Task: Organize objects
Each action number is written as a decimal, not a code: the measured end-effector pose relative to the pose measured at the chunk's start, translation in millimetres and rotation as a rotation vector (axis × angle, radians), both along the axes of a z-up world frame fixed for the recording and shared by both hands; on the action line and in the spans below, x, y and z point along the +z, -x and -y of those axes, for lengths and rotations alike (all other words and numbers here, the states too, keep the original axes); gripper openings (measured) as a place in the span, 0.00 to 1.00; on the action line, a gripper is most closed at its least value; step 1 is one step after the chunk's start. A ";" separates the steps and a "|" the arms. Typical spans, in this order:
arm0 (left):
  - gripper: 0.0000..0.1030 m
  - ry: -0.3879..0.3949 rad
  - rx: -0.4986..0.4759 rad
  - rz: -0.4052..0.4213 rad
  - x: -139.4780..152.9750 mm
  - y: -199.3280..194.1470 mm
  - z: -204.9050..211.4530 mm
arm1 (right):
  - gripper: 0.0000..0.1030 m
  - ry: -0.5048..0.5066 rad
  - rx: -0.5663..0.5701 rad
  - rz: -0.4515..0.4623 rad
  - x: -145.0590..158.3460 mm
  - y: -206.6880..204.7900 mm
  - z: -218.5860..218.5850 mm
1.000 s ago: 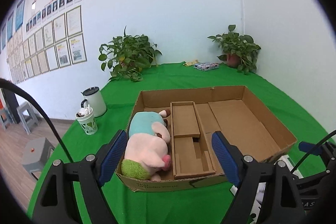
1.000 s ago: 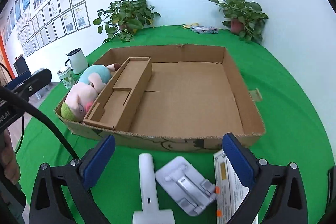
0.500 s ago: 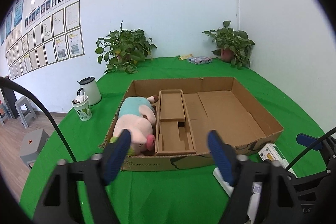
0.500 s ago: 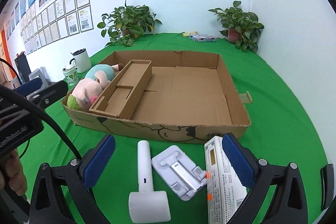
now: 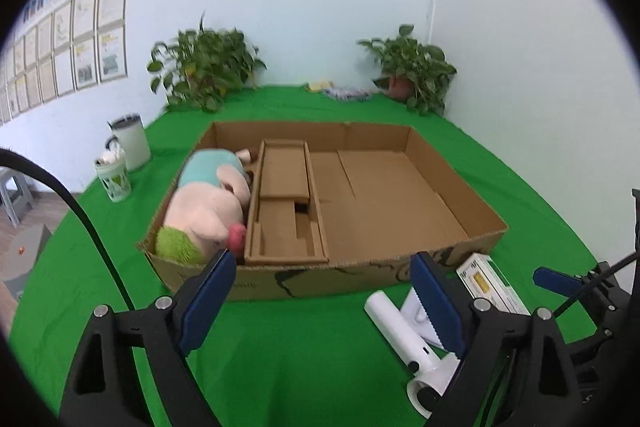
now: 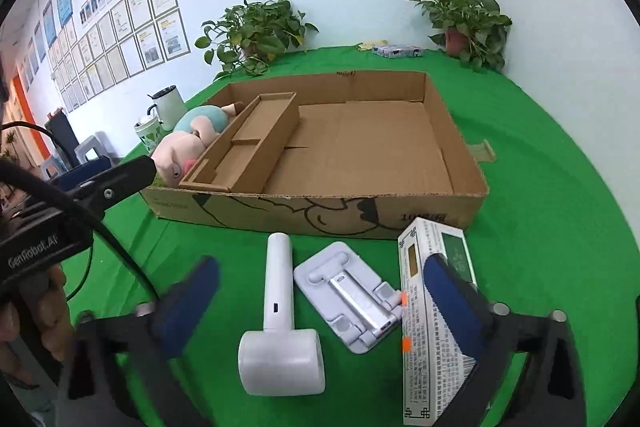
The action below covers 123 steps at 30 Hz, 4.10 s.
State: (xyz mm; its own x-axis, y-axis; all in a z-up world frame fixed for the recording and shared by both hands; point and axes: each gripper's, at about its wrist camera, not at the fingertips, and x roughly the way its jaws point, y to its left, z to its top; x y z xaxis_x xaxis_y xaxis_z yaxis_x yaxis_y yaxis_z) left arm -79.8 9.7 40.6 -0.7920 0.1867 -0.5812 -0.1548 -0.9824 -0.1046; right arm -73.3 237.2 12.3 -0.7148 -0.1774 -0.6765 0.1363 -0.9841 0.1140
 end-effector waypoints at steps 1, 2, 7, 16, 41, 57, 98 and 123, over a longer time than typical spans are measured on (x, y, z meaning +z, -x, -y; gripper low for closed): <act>0.86 -0.012 -0.004 0.026 -3.6 2.9 1.3 | 1.00 -0.019 0.000 0.009 -4.3 -1.0 0.5; 0.86 -0.028 -0.010 0.056 -7.7 5.6 2.6 | 1.00 -0.029 0.011 0.013 -7.7 -2.9 2.3; 0.86 -0.170 -0.083 0.238 -38.3 21.3 7.4 | 0.99 0.019 0.187 0.041 -28.9 -18.2 11.7; 0.85 -0.376 -0.201 0.482 -89.7 46.3 -9.1 | 0.67 -0.031 0.195 0.229 -95.4 -16.6 34.6; 0.74 -0.501 -0.318 0.603 -123.3 52.2 -38.3 | 0.68 -0.030 0.209 0.288 -114.4 -36.7 68.9; 0.35 -0.372 -0.244 0.569 -122.3 44.8 -40.4 | 0.58 -0.125 0.201 0.234 -120.6 -61.8 89.4; 0.30 -0.231 -0.459 0.116 95.9 88.1 -69.3 | 0.56 -0.044 0.095 -0.159 60.0 8.4 74.4; 0.30 -0.272 -0.430 0.208 62.6 148.0 -52.4 | 0.56 -0.028 0.116 -0.057 20.7 96.0 64.8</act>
